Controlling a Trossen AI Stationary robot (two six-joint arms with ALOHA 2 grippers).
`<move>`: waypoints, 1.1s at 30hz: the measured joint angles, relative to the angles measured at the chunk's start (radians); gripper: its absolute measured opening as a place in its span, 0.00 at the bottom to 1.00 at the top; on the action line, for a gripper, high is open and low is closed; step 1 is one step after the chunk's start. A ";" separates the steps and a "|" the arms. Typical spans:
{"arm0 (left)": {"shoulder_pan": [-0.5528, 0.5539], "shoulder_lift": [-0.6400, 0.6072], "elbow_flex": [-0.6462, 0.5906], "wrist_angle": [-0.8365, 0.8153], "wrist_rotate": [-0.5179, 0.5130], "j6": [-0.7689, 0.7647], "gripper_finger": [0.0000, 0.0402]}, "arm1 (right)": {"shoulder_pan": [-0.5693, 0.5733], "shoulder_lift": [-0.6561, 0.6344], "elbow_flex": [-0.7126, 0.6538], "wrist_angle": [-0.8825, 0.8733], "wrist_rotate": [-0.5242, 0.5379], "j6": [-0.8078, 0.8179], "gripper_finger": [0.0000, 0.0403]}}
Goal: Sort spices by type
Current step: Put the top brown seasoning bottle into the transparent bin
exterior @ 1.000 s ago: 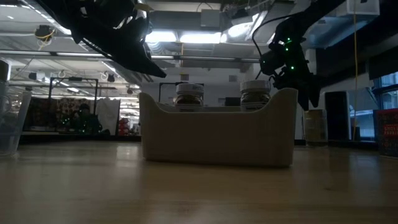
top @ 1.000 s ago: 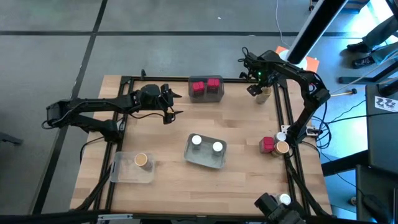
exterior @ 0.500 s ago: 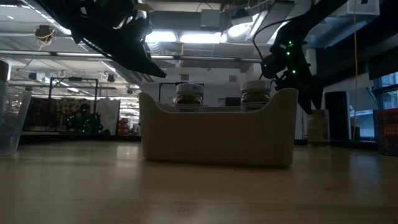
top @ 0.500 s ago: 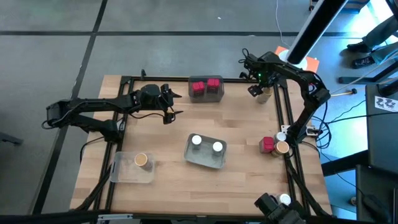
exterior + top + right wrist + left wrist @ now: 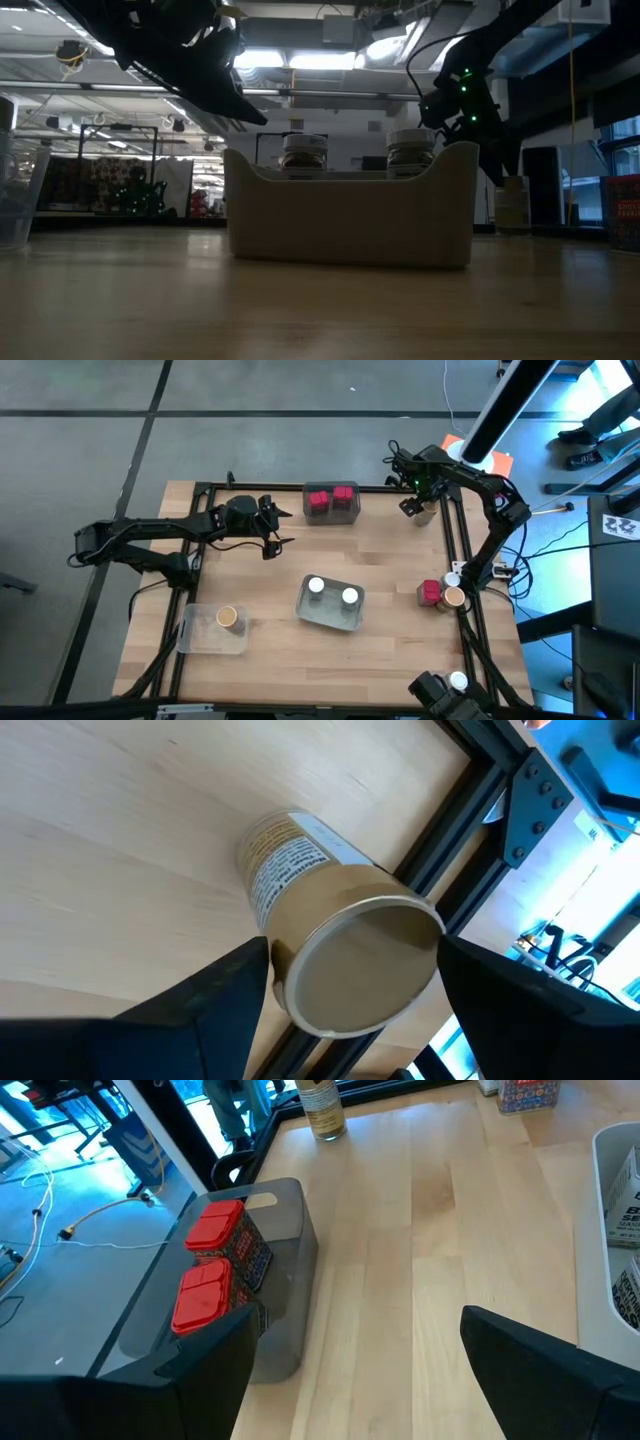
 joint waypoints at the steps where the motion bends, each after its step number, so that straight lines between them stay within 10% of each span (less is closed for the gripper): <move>1: 0.000 0.000 0.000 0.000 0.000 0.000 0.82 | 0.000 0.000 0.000 0.000 0.000 -0.001 0.72; 9: 0.000 0.000 0.000 0.000 0.000 0.000 0.82 | 0.000 0.000 0.000 -0.006 0.017 -0.011 0.73; 17: 0.000 0.000 0.000 0.000 0.000 -0.010 0.82 | -0.004 0.000 -0.003 0.001 0.018 -0.014 0.97; 33: 0.000 0.000 0.000 -0.022 0.000 -0.023 0.82 | -0.023 0.002 -0.119 0.123 -0.064 -0.029 0.90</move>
